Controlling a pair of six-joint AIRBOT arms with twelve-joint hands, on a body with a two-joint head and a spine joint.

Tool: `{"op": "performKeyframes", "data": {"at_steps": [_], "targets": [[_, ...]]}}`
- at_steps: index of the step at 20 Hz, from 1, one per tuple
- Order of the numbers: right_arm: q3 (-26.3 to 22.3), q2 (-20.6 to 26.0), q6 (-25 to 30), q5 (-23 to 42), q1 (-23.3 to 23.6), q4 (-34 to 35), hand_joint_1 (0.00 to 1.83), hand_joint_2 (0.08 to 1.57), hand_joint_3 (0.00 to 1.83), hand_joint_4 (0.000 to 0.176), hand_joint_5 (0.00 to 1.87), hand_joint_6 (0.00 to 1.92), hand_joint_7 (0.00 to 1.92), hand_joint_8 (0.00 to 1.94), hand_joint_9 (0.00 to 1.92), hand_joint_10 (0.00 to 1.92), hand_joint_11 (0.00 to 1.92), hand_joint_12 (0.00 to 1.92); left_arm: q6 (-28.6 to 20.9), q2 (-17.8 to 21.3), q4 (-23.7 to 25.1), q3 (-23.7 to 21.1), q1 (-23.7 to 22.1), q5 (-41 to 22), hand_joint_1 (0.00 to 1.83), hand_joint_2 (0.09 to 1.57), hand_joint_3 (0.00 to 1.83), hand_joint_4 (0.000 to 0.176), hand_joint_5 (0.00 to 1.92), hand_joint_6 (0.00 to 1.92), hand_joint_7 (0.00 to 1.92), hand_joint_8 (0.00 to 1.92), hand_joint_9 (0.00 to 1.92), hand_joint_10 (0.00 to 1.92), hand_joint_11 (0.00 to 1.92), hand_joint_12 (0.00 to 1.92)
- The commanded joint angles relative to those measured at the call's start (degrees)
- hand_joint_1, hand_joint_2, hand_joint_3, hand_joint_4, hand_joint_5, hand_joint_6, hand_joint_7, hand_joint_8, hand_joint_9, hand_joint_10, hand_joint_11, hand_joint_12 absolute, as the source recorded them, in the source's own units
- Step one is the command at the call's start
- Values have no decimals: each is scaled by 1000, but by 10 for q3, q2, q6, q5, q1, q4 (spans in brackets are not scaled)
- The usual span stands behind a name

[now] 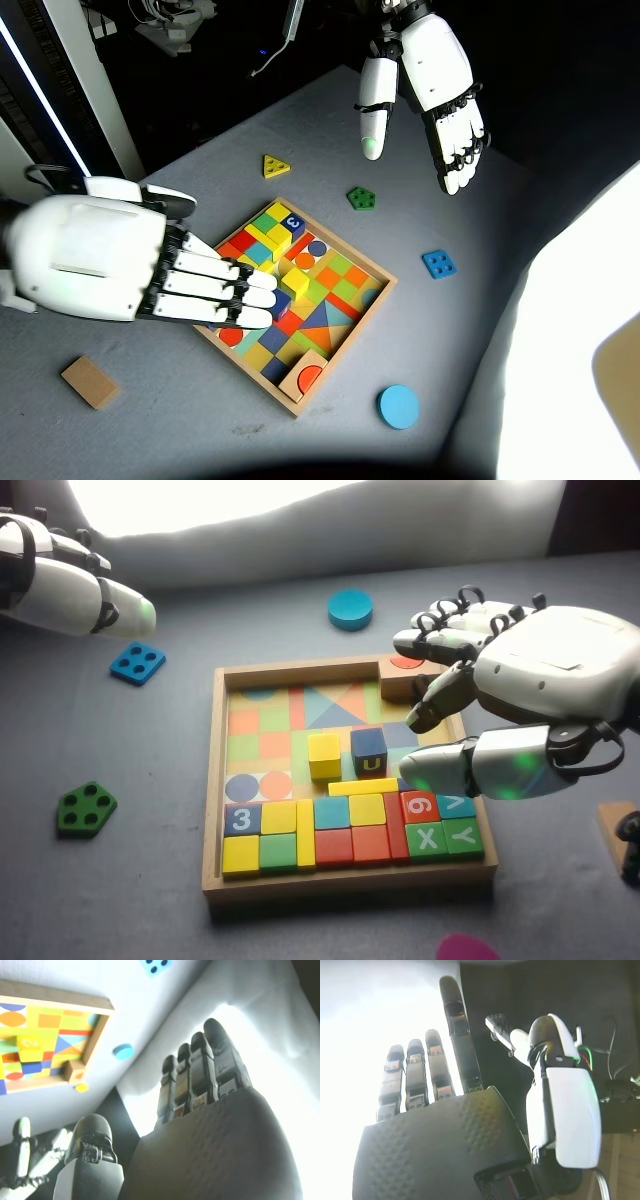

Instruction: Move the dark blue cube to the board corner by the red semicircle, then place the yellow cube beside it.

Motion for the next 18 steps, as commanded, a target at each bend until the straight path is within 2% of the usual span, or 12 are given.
{"op": "performKeyframes", "data": {"at_steps": [1, 4, 5, 6, 7, 10, 11, 13, 15, 18], "targets": [[5, -1, -1, 62, 3, -4, 0, 1180, 0, 0, 761, 34, 88, 0, 0, 0, 0, 0, 1, 2, 21, 2, -6, -32, 0, 1212, 2, 0, 136, 5, 125, 0, 136, 3, 0, 568], [31, -22, -2, 76, -2, -4, 0, 1162, 0, 0, 731, 18, 129, 14, 0, 0, 0, 0, 6, 3, 21, 2, -6, -39, 0, 1215, 3, 0, 148, 6, 140, 3, 131, 0, 0, 543], [39, -30, -2, 78, -3, -4, 0, 1161, 0, 6, 728, 16, 139, 18, 0, 0, 0, 0, 12, 3, 21, 2, -6, -43, 0, 1213, 1, 0, 144, 3, 131, 1, 119, 0, 0, 524], [45, -36, -2, 81, -4, -4, 0, 1154, 0, 23, 710, 8, 120, 8, 0, 0, 0, 0, 14, 3, 21, 2, -6, -46, 0, 1214, 1, 0, 134, 3, 123, 2, 117, 0, 0, 556], [54, -46, -2, 84, -6, -4, 0, 1152, 0, 25, 707, 6, 121, 8, 0, 0, 0, 0, 14, 4, 21, 2, -6, -49, 0, 1210, 0, 0, 137, 5, 127, 4, 122, 2, 0, 565], [75, -71, -2, 84, -13, 2, 0, 1149, 0, 12, 720, 11, 139, 13, 0, 0, 0, 0, 14, 4, 14, 2, -3, -52, 0, 1198, 0, 0, 154, 11, 146, 11, 131, 6, 0, 564], [77, -76, -4, 84, -16, 2, 0, 1157, 0, 2, 727, 13, 162, 19, 0, 0, 0, 0, 14, 4, 9, 3, -2, -52, 0, 1207, 0, 0, 139, 4, 136, 6, 127, 4, 0, 563], [79, -87, -12, 87, -20, 2, 0, 1147, 0, 6, 721, 10, 175, 21, 0, 0, 0, 0, 15, 4, 8, 3, 0, -52, 0, 1201, 0, 0, 137, 3, 131, 3, 133, 6, 0, 562], [82, -95, -17, 92, -21, 2, 0, 1143, 0, 0, 728, 12, 161, 12, 0, 0, 0, 0, 24, 4, 0, 3, 1, -52, 0, 1202, 0, 0, 142, 3, 139, 4, 130, 3, 0, 540], [84, -105, -22, 97, -25, 2, 0, 1149, 0, 2, 728, 11, 140, 2, 0, 0, 0, 0, 24, 4, -2, 3, 2, -52, 0, 1205, 0, 0, 157, 6, 151, 4, 135, 3, 0, 552]]}}
